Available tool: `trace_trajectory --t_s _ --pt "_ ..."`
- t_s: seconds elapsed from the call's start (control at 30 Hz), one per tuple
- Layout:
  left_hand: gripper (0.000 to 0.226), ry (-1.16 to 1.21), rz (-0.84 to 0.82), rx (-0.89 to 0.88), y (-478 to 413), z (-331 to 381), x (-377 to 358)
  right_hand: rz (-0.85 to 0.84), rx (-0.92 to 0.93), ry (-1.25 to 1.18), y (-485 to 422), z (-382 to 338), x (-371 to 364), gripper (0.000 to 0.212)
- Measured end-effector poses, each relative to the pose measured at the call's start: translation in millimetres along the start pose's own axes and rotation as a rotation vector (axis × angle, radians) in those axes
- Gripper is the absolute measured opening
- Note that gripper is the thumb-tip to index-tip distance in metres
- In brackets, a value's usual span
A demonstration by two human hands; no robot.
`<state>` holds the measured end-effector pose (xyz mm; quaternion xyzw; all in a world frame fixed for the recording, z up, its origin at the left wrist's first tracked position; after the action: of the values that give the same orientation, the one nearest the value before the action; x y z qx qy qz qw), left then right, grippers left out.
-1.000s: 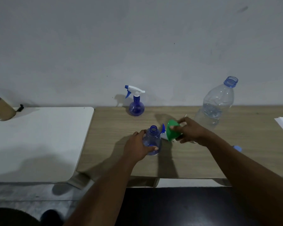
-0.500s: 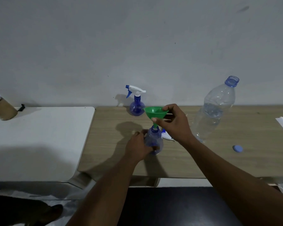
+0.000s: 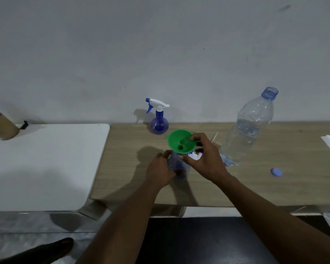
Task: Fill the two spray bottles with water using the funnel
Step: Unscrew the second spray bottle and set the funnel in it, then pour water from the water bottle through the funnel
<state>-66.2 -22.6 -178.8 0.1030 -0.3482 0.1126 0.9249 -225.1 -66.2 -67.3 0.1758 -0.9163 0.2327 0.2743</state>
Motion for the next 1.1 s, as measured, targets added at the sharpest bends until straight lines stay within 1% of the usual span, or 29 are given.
trace_trajectory --t_s 0.07,0.17,0.23,0.27,0.3,0.37,0.4,0.43,0.47,0.5,0.57,0.6,0.63,0.7,0.77,0.87,1.0,1.1 --pt "0.077 -0.027 0.01 -0.011 -1 0 -1 -0.021 -0.017 -0.016 1 3 0 0.077" --pt "0.079 -0.036 0.015 -0.013 -2 1 -1 -0.065 -0.05 -0.046 3 12 0 0.099" --pt "0.081 -0.038 0.004 -0.01 -1 3 -3 -0.092 -0.107 -0.014 8 24 4 0.104" --pt "0.08 -0.022 -0.001 -0.009 -1 5 -3 -0.077 -0.128 0.009 11 29 11 0.099" --pt "0.08 0.008 0.0 -0.006 -1 5 -3 -0.03 -0.134 0.032 14 34 21 0.088" --pt "0.083 0.069 0.003 -0.007 -1 5 -4 0.131 -0.116 0.089 21 39 50 0.055" --pt "0.09 0.088 0.002 -0.011 0 5 -5 0.221 -0.122 0.115 24 42 66 0.042" --pt "0.1 0.104 0.004 -0.003 2 5 -5 0.31 -0.145 0.129 28 46 81 0.034" --pt "0.112 0.121 0.013 0.013 4 3 -4 0.403 -0.183 0.131 32 51 96 0.031" --pt "0.121 0.132 0.026 0.028 6 2 -3 0.501 -0.221 0.129 35 56 109 0.033" --pt "0.126 0.141 0.05 0.045 9 1 -2 0.67 -0.296 0.124 39 68 129 0.047" --pt "0.126 0.146 0.062 0.05 11 0 -1 0.714 -0.343 0.105 39 76 136 0.058" --pt "0.126 0.151 0.068 0.06 12 0 1 0.709 -0.397 0.078 36 85 138 0.069" --pt "0.12 0.154 0.068 0.054 12 0 2 0.593 -0.459 0.023 25 98 135 0.088" --pt "0.113 0.153 0.06 0.037 12 4 3 0.483 -0.479 -0.055 13 108 130 0.096" --pt "0.107 0.182 0.069 0.014 11 4 1 0.454 -0.535 -0.188 1 119 127 0.09" --pt "0.085 0.187 0.086 -0.036 10 12 2 0.476 -0.546 -0.162 -8 120 135 0.079" --pt "0.079 0.181 0.086 -0.045 9 15 3 0.491 -0.528 -0.127 -9 113 140 0.07"
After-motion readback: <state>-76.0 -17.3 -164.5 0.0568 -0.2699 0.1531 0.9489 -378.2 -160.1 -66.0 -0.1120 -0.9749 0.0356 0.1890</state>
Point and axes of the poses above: each hand's wrist, its own y-axis away from the middle knuckle, its own x-axis out of the back of the hand, z = x × y, the point moved 8 cm from there along -y, towards the middle knuckle, and after that the axes turned 4 degrees about y, right-handed, at the moved point
